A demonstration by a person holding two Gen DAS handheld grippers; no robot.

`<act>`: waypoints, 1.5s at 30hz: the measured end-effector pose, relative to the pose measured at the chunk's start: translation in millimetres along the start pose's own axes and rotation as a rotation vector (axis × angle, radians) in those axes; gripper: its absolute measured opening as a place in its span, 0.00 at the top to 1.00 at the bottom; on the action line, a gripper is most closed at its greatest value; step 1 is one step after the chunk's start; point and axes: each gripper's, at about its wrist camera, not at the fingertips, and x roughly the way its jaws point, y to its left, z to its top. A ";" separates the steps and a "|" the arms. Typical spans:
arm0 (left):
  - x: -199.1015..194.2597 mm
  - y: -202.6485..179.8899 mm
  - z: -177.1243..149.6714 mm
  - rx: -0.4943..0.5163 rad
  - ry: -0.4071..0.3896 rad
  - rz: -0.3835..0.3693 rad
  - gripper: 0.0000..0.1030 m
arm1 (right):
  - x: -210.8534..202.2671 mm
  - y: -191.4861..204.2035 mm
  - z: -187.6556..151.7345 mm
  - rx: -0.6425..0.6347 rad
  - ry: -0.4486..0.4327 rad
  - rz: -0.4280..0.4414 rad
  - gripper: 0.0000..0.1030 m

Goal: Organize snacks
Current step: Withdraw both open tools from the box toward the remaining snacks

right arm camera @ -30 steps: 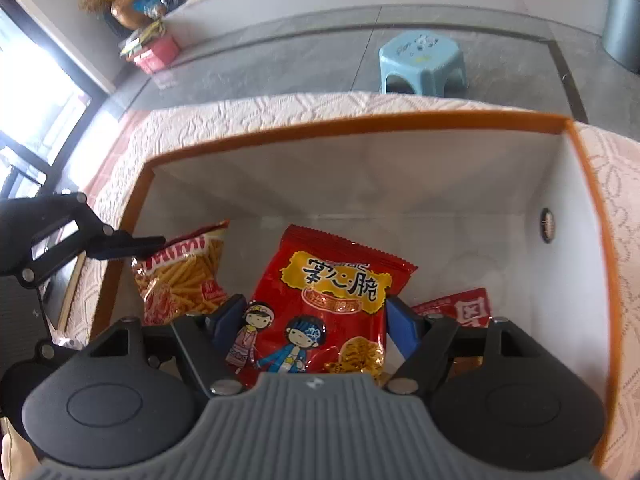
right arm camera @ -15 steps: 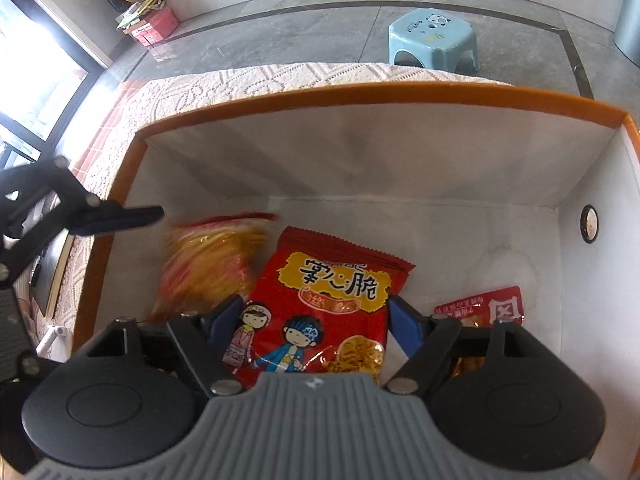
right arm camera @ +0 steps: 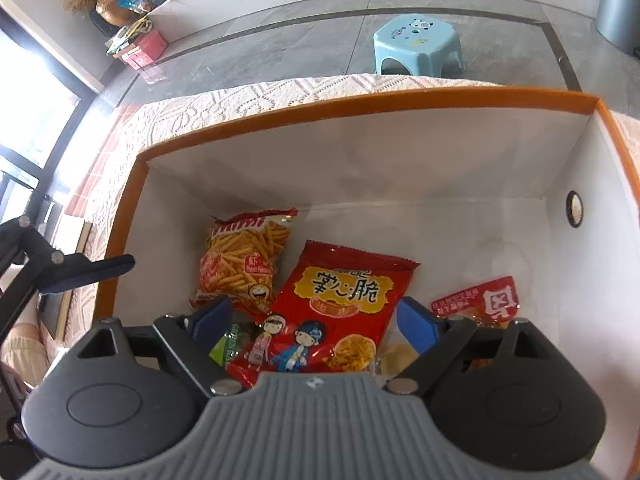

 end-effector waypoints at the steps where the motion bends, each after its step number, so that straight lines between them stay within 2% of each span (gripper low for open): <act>1: -2.5 0.5 0.0 -0.008 0.000 -0.007 0.16 | -1.9 0.7 -1.3 -0.002 -0.002 -0.004 0.16; 8: -31.3 -5.2 0.1 -0.060 -0.029 -0.037 0.16 | -28.2 5.2 -14.9 -0.003 -0.025 -0.023 0.16; 14: -66.4 -22.5 -2.2 -0.071 -0.058 -0.028 0.16 | -73.9 14.7 -37.2 -0.013 -0.096 -0.042 0.16; 23: -123.3 -41.2 -22.7 -0.225 -0.162 -0.069 0.20 | -144.3 20.5 -83.7 -0.011 -0.227 -0.036 0.16; 28: -145.5 -56.3 -40.5 -0.315 -0.223 -0.074 0.20 | -175.1 19.7 -116.2 -0.013 -0.294 -0.045 0.16; 31: -156.8 -65.9 -54.0 -0.412 -0.248 -0.076 0.22 | -187.4 18.9 -138.1 -0.016 -0.324 -0.062 0.16; 35: -170.4 -78.9 -71.6 -0.516 -0.323 -0.076 0.22 | -200.7 17.1 -169.8 -0.017 -0.367 -0.080 0.16; 40: -178.9 -97.5 -92.8 -0.657 -0.424 -0.128 0.31 | -212.5 6.7 -216.9 -0.008 -0.465 -0.093 0.17; 43: -175.0 -110.7 -101.4 -0.689 -0.479 -0.159 0.33 | -213.0 -4.9 -249.2 0.012 -0.519 -0.098 0.20; 45: -167.0 -120.4 -105.6 -0.701 -0.495 -0.175 0.37 | -210.4 -12.3 -272.3 0.020 -0.552 -0.132 0.23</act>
